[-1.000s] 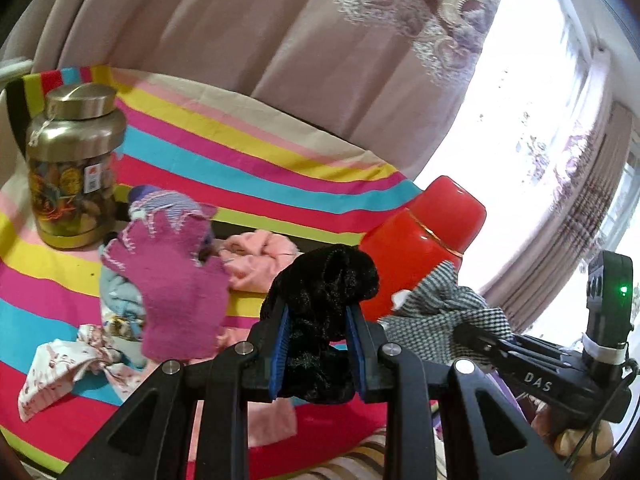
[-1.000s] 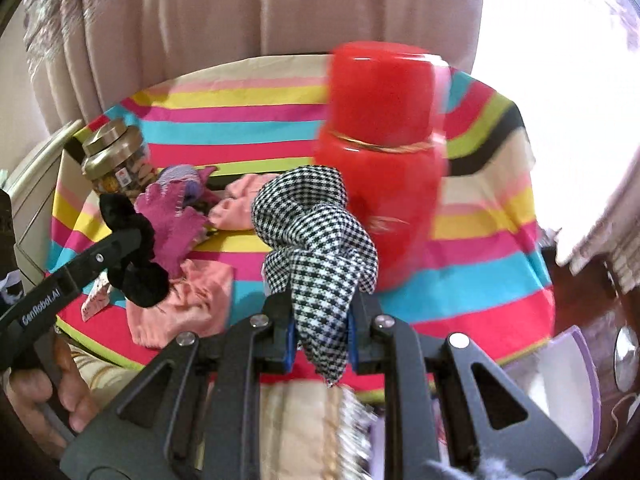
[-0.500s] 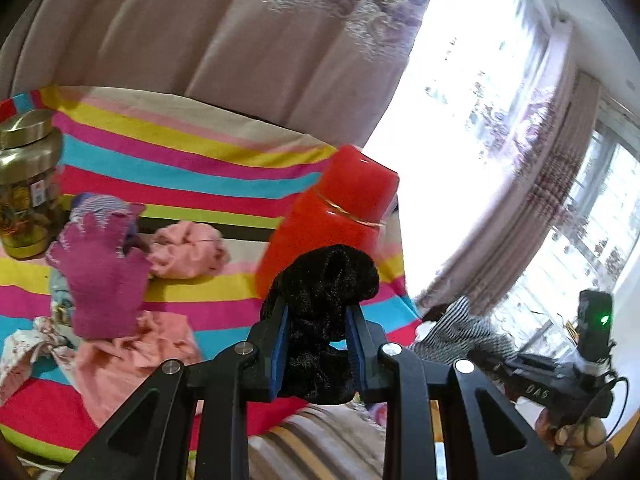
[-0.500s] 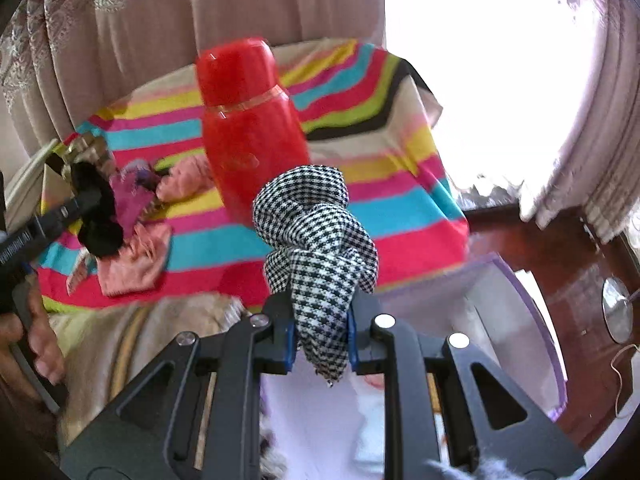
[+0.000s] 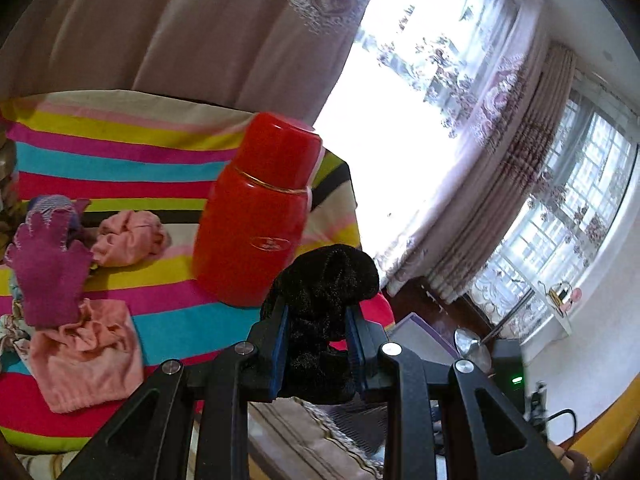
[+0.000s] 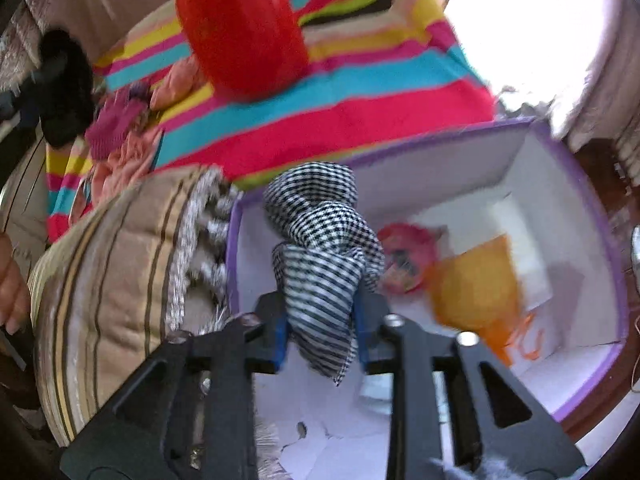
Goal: Organize soft objects
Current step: 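Carry both items to the box and release them inside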
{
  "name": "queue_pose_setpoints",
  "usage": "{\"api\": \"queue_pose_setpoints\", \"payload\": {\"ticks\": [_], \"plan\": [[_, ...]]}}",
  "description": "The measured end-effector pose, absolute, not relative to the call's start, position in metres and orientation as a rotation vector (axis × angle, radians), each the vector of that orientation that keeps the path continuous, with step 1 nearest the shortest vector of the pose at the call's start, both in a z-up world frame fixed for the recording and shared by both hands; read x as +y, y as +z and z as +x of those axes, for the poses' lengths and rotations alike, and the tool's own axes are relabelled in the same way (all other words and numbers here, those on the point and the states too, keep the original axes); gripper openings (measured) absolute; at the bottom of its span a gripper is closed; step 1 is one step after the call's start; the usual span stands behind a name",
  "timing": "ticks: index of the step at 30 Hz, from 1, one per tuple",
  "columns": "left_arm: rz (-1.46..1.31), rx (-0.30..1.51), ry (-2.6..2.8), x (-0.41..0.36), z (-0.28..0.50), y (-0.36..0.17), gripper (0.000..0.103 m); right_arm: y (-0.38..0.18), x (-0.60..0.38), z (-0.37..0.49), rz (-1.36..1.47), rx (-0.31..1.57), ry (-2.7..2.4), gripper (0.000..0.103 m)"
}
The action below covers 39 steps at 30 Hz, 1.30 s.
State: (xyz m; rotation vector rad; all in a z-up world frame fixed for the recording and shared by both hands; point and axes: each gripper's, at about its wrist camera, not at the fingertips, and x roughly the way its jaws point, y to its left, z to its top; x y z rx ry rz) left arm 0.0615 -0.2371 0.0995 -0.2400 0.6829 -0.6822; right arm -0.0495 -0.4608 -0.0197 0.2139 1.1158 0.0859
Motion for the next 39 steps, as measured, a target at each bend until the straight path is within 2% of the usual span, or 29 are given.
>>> {"api": "queue_pose_setpoints", "payload": {"ticks": [2, 5, 22, 25, 27, 29, 39], "plan": [[-0.226, 0.689, -0.694, -0.244, 0.059, 0.1, 0.028, -0.024, -0.458, -0.05, 0.187, 1.123, 0.091, 0.064], [-0.209, 0.699, -0.717, -0.256, 0.055, 0.101, 0.028, -0.018, -0.463, -0.053, 0.185, 1.096, 0.082, 0.072], [-0.123, 0.794, -0.894, -0.323, 0.038, 0.095, 0.029, -0.004, -0.527, -0.061, 0.238, 1.04, -0.069, 0.076], [-0.107, 0.843, -0.928, -0.332, 0.035, 0.088, 0.035, -0.003, -0.535, -0.063, 0.253, 1.035, -0.088, 0.076], [-0.097, 0.869, -0.934, -0.335, 0.035, 0.084, 0.052, -0.003, -0.539, -0.063, 0.257, 1.036, -0.092, 0.076], [-0.098, 0.876, -0.924, -0.333, 0.036, 0.082, 0.062, -0.003, -0.541, -0.064, 0.256, 1.037, -0.093, 0.076], [-0.146, 0.882, -0.921, -0.323, 0.038, 0.081, 0.063, -0.004, -0.532, -0.061, 0.24, 1.047, -0.077, 0.076]]}}
